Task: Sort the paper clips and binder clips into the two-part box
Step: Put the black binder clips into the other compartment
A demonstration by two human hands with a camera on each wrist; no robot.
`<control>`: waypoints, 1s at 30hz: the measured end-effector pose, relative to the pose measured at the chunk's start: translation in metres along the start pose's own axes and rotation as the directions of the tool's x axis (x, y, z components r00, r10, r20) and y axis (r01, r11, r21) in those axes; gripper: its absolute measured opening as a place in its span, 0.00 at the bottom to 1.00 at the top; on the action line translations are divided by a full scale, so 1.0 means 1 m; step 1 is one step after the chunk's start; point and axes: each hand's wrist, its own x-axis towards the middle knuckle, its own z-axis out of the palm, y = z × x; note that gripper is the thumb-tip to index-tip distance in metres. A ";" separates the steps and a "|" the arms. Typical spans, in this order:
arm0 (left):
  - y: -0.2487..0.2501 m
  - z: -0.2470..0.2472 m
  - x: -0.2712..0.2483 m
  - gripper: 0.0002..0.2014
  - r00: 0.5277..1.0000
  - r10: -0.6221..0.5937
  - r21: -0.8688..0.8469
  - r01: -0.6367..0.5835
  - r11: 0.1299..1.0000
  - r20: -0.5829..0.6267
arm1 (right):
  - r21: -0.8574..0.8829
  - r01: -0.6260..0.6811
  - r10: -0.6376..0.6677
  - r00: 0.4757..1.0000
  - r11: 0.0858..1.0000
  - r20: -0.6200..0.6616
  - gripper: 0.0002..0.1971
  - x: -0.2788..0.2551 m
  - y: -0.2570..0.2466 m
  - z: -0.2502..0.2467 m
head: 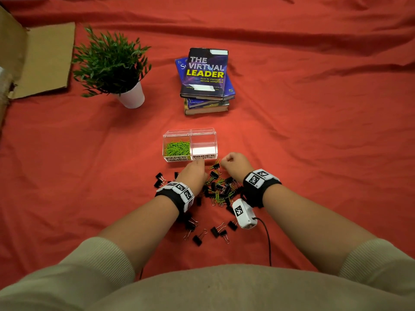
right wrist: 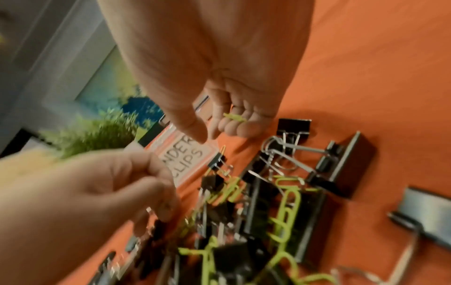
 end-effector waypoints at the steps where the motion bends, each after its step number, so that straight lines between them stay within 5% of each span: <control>1: 0.001 -0.002 -0.001 0.08 0.999 -0.037 -0.055 0.037 0.998 -0.002 | -0.074 0.013 -0.014 1.000 0.997 -0.009 0.08 0.001 0.001 0.004; 5: 0.006 -0.003 -0.004 0.06 0.996 -0.086 -0.200 0.085 0.976 0.001 | -0.262 0.063 -0.073 0.997 0.963 -0.027 0.09 0.003 0.006 0.012; 12: 0.014 0.007 0.005 0.10 0.998 -0.063 -0.168 0.065 0.984 0.015 | -0.381 0.158 -0.137 0.987 0.911 0.082 0.06 -0.004 0.013 0.007; 24: 0.013 0.013 0.003 0.12 0.995 0.066 -0.117 -0.057 0.992 0.079 | -0.248 0.152 -0.098 0.971 0.957 0.216 0.06 -0.006 0.020 -0.009; 30: 0.009 0.010 0.002 0.08 0.997 0.026 -0.089 -0.019 0.996 0.077 | -0.333 0.081 -0.058 0.995 0.940 0.077 0.08 0.000 0.015 -0.029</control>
